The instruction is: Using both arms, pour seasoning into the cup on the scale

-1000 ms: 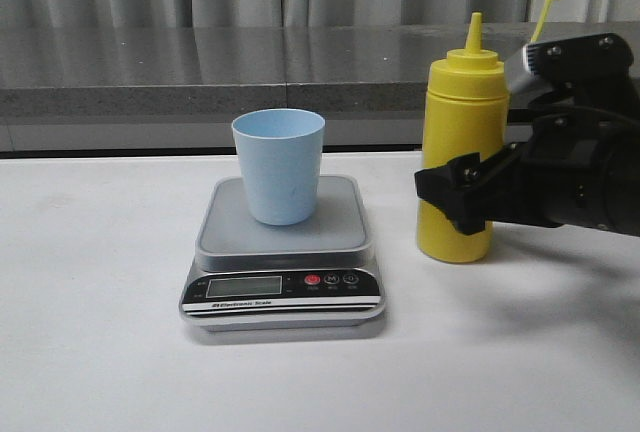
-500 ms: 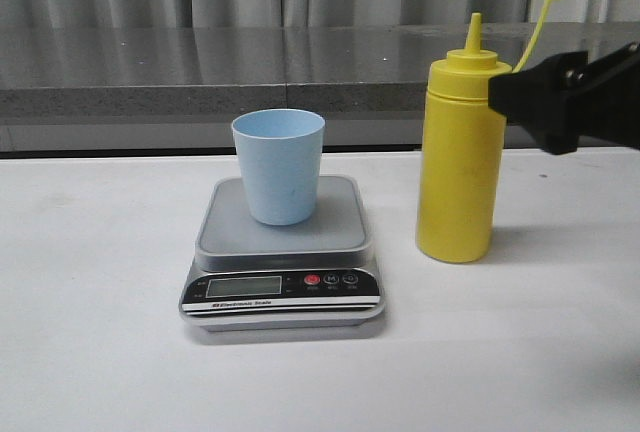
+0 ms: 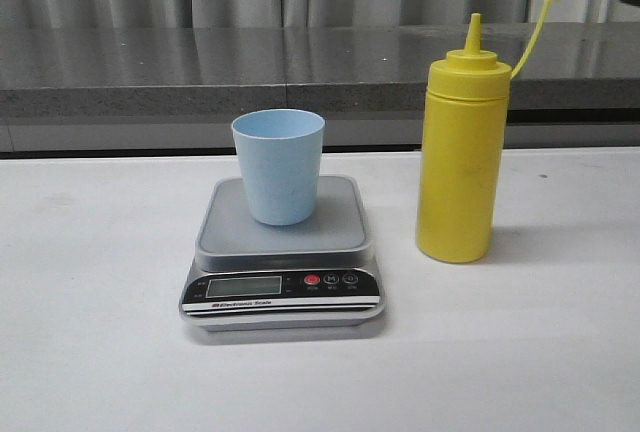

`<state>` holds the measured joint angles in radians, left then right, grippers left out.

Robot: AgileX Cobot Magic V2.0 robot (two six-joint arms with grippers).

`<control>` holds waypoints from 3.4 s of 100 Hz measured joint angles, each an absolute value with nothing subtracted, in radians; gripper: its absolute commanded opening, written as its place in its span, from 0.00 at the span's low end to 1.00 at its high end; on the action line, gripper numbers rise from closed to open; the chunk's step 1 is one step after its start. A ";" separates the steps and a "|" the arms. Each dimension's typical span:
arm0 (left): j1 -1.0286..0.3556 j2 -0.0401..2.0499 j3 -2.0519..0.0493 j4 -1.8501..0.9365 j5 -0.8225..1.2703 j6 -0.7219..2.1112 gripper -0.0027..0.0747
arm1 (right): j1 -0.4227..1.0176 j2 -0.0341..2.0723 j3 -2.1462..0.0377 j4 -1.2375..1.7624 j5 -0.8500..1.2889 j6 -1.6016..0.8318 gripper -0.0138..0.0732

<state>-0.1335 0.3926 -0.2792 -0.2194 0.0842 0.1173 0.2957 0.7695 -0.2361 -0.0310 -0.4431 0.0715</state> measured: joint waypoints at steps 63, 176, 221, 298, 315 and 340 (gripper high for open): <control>-0.133 0.393 -0.279 -0.219 0.084 0.117 0.01 | 0.296 0.324 -0.295 -0.022 0.208 0.071 0.64; -0.133 0.393 -0.279 -0.219 0.084 0.117 0.01 | 0.296 0.324 -0.295 -0.029 0.233 0.071 0.08; -0.133 0.393 -0.279 -0.219 0.084 0.117 0.01 | 0.174 0.183 -0.198 -0.075 0.210 0.075 0.08; -0.133 0.393 -0.279 -0.219 0.086 0.117 0.01 | 0.057 -0.009 0.027 -0.068 0.101 0.080 0.08; -0.133 0.393 -0.279 -0.219 0.086 0.117 0.01 | 0.057 -0.009 0.027 -0.068 0.092 0.080 0.08; -0.133 0.393 -0.279 -0.219 0.086 0.117 0.01 | 0.057 -0.009 0.027 -0.068 0.092 0.080 0.08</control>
<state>-0.1335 0.3926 -0.2792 -0.2194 0.0861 0.1173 0.0575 -0.0092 0.0269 -0.0684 0.0921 0.0797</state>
